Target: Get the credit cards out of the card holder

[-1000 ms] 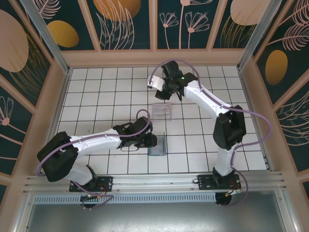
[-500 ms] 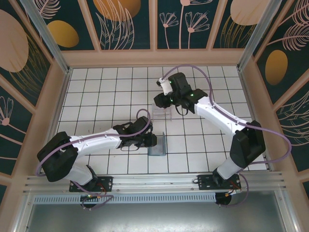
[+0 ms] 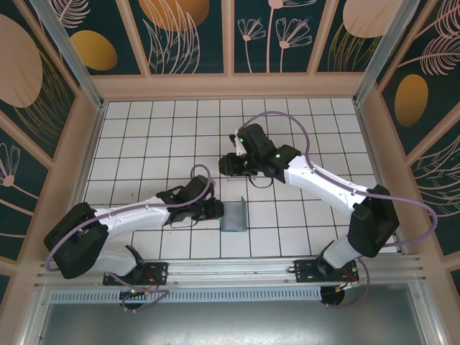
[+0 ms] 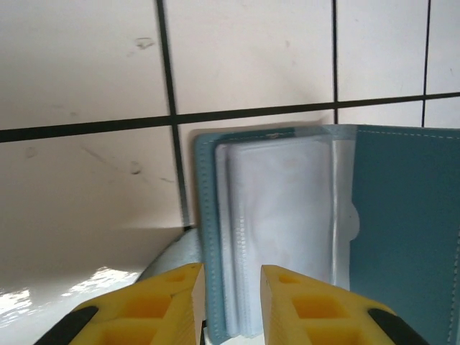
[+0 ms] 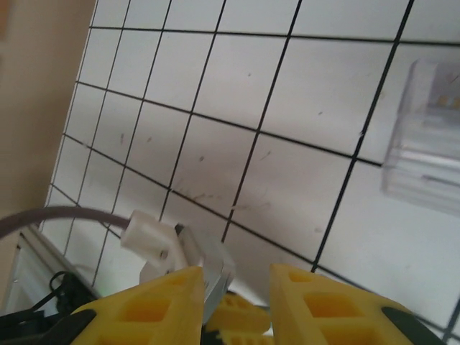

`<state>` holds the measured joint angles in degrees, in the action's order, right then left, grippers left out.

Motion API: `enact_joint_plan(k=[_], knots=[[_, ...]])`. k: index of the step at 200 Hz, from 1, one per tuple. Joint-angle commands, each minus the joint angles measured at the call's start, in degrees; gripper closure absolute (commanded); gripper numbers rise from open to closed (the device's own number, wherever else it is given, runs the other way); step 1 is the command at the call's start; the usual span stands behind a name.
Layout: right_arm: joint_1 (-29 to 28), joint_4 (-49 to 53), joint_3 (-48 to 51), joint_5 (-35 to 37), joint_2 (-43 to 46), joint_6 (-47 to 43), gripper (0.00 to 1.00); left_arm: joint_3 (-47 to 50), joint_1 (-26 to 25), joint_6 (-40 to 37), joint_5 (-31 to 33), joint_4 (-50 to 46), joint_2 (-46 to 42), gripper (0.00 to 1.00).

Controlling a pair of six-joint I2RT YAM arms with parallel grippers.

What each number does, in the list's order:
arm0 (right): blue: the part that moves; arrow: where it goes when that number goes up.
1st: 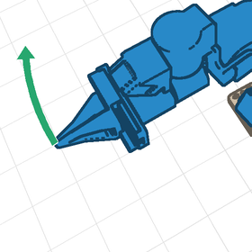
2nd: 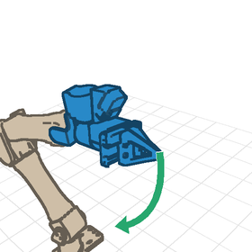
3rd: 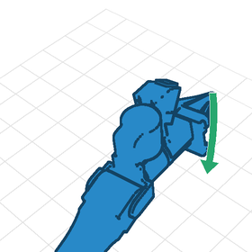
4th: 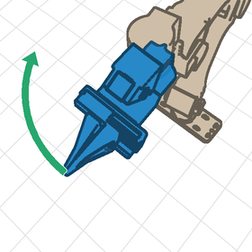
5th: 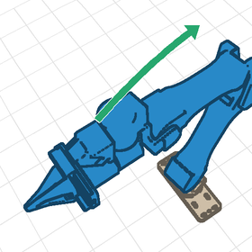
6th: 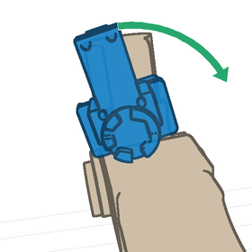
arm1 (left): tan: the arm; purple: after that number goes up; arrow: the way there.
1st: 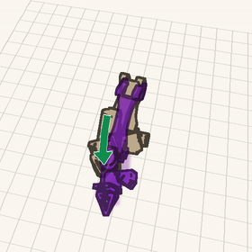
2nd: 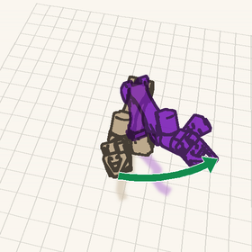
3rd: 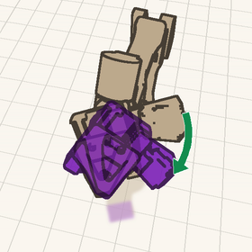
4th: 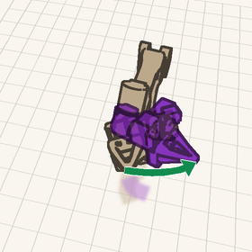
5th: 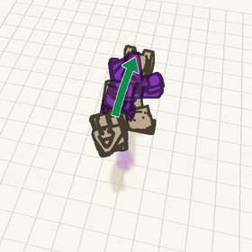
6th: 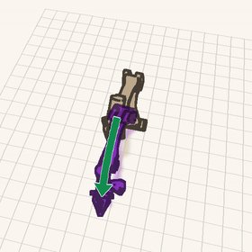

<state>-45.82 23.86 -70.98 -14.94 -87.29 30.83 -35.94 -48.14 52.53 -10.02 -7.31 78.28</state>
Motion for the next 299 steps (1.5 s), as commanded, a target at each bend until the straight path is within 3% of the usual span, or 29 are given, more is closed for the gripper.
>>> enact_joint_plan(k=[1, 51, 101, 215, 275, 299], knots=[[-2.62, 1.19, 0.67, -1.95, -0.93, 4.86, 0.69, 2.51, 1.7, 1.08, -1.3, 2.01, -2.96, 0.72], [-7.5, 1.63, 0.82, -3.68, -4.24, 7.58, 0.69, 5.96, 3.77, 1.9, -0.42, 1.86, -6.89, 0.72], [-8.25, 4.64, 4.35, -1.27, -4.82, 7.76, 0.69, 5.32, 3.88, 1.89, -0.17, 0.51, -7.7, 0.72], [-6.18, 7.28, 19.45, 4.2, 5.69, 10.21, 0.68, -2.19, 3.65, -2.01, -2.1, -4.77, -3.99, 0.72], [-1.83, 5.31, 29.08, 4.4, 12.24, 10.98, 0.7, -11.75, -2.23, -4.31, -0.17, -10.03, 4.23, 0.74], [-0.53, 3.21, 32.48, 3.57, 13.49, 11.25, 0.72, -13.96, -3.7, -4.45, -0.38, -10.61, 7.36, 0.81]])
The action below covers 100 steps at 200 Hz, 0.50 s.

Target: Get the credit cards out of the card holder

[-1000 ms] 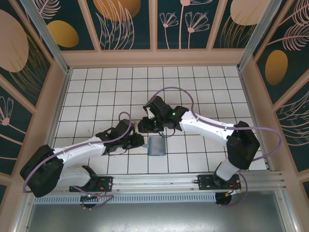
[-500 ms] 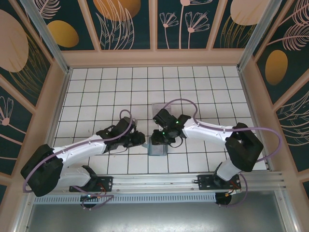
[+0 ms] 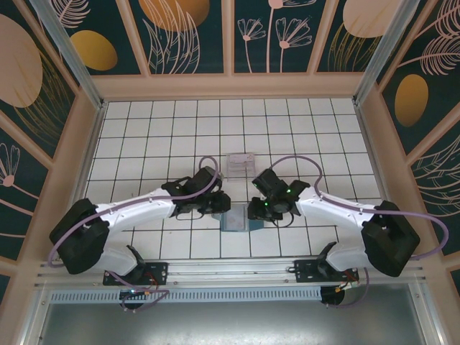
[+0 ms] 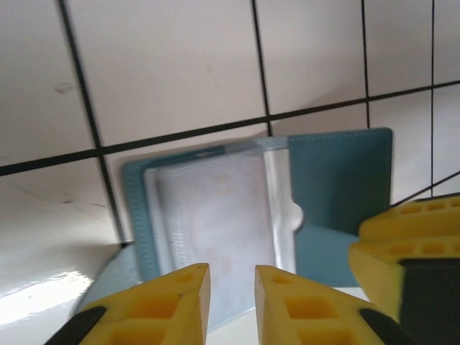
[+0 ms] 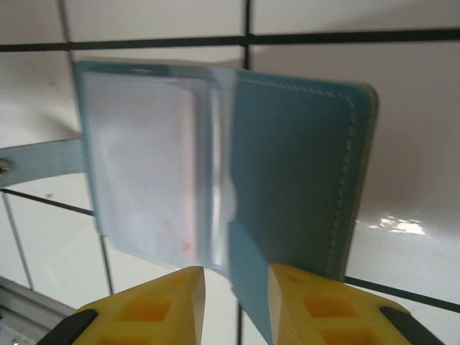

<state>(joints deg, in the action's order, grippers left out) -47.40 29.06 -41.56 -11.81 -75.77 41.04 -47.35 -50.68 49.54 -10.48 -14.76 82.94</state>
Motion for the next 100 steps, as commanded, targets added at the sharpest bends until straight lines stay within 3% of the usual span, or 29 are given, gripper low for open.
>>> enact_joint_plan(k=[1, 100], knots=[[1.06, -2.08, 3.15, 0.37, 2.05, 1.05, 0.72, -2.6, -1.17, -1.42, 0.09, -3.2, 2.82, 0.81], [2.13, -6.23, 8.2, -1.72, 2.55, 0.73, 0.77, -7.3, -2.16, -3.12, -1.36, -6.42, 11.03, 0.87]])
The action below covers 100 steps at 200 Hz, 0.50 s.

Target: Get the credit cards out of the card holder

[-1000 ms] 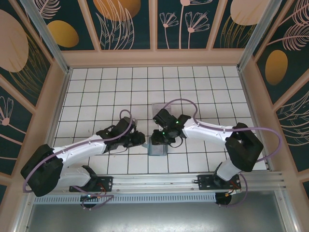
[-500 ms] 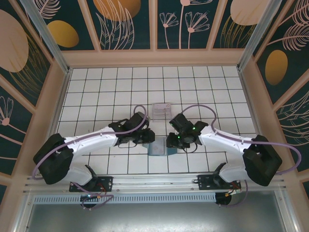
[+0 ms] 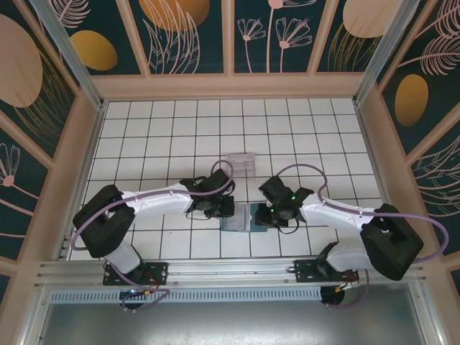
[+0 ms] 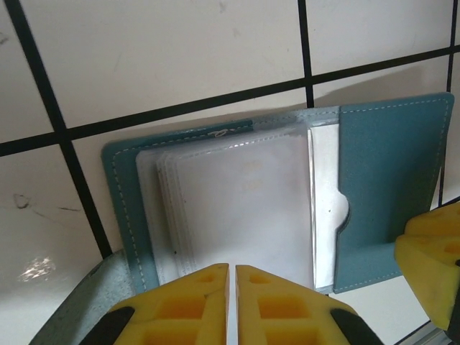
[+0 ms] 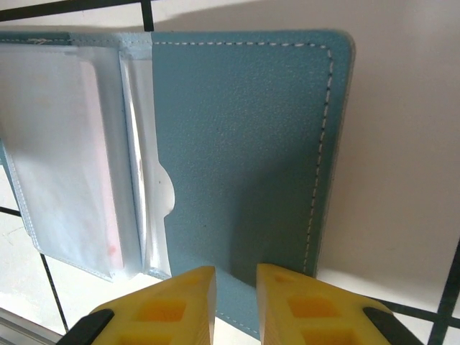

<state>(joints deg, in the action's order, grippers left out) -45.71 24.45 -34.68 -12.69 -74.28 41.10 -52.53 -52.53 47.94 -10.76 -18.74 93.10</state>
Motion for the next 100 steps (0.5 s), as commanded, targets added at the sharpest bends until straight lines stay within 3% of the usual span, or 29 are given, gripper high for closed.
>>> enact_joint_plan(k=[1, 100], knots=[[0.45, -1.65, 1.34, -0.89, 1.07, 0.74, 0.77, -2.08, -0.3, -1.53, -1.09, -2.44, 0.86, 0.88], [0.45, -2.97, 2.77, -1.68, 0.91, 0.69, 0.77, -4.79, -1.09, -2.22, -1.89, -3.51, 6.82, 0.88]])
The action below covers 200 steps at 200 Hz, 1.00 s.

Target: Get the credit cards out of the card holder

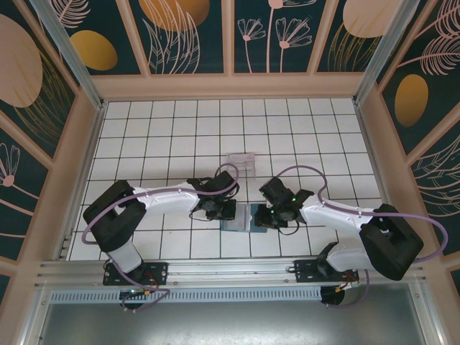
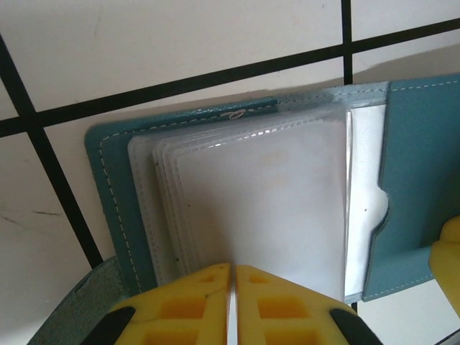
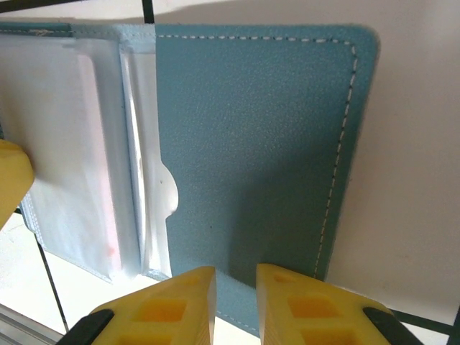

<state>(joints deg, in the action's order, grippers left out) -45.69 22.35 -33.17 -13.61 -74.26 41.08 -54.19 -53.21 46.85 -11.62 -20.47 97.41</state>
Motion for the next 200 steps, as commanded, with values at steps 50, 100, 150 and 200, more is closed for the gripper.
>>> enact_joint_plan(k=[50, 100, 150, 200], knots=[[0.43, -2.04, 2.32, -1.34, 1.09, 1.18, 0.77, -5.36, -0.87, -1.72, -2.84, -1.07, 5.49, 0.88], [0.52, -1.95, 2.54, -0.13, 4.47, 3.03, 0.72, -5.76, -1.02, -1.24, -4.72, 1.43, 6.27, 0.88], [1.21, -6.8, 4.01, -2.07, 7.2, 6.24, 0.62, -5.18, -1.02, -0.88, -5.3, 2.8, 6.48, 0.88], [1.2, -11.95, 4.21, -5.19, 3.45, 7.05, 0.61, -4.58, -1.09, -0.79, -5.17, 3.24, 5.98, 0.89]])
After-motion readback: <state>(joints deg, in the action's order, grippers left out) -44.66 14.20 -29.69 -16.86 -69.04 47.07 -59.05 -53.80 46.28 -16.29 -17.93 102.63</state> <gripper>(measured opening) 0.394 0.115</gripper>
